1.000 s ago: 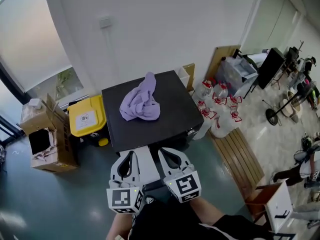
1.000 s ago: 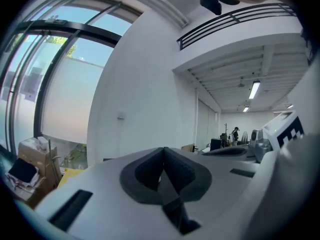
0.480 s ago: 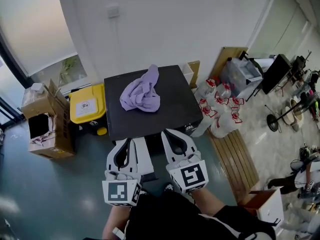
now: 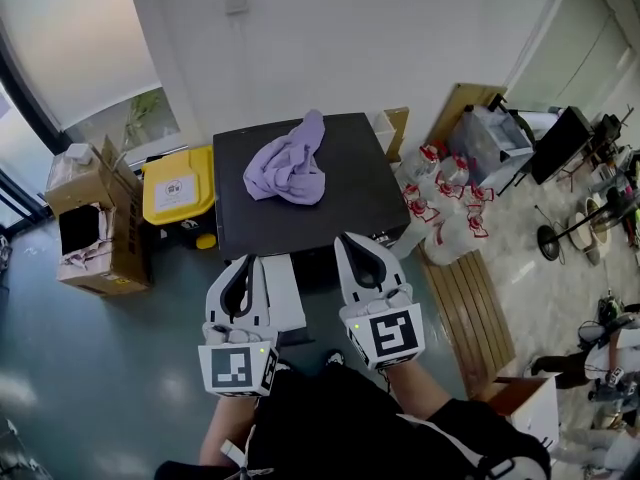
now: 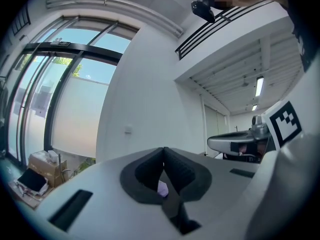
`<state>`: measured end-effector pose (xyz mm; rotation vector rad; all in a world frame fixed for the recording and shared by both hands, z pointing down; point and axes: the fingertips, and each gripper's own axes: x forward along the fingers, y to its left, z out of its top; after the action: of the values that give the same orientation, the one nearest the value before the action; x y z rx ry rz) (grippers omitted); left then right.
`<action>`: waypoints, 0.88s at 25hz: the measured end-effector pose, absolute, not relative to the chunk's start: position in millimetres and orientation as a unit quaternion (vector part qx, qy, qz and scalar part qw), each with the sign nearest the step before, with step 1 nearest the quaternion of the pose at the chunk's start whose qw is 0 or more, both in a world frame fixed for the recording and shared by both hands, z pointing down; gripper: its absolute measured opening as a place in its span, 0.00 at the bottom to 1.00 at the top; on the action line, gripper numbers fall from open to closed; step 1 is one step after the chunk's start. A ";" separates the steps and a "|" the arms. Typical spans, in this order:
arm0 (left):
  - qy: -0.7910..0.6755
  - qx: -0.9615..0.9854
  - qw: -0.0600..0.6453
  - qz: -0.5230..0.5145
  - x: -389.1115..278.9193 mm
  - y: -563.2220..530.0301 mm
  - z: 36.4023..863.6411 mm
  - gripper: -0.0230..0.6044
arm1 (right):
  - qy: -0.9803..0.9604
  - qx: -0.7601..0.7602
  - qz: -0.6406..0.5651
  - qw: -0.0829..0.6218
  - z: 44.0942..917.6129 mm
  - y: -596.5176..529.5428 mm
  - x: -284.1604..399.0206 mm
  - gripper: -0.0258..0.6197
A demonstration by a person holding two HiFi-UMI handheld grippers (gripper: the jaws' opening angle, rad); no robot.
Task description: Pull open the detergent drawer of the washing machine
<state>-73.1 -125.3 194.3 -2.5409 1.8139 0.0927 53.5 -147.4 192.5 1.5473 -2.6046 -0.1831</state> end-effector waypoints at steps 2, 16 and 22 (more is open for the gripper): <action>0.580 -0.814 0.013 0.031 -69.3 -122.4 190.9 0.07 | -0.858 0.507 -0.061 0.054 191.8 -146.3 54.5 0.05; 0.582 -0.812 0.018 0.035 -56.7 -121.3 185.4 0.07 | -0.864 0.496 -0.076 0.028 177.6 -142.5 66.6 0.05; 0.585 -0.810 0.018 0.036 -56.5 -122.1 186.6 0.07 | -0.866 0.494 -0.078 0.023 177.2 -144.2 69.1 0.05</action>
<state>-56.5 -122.1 186.6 -2.5161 1.8162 0.1133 69.1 -144.2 177.2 1.5296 -2.6798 -0.2409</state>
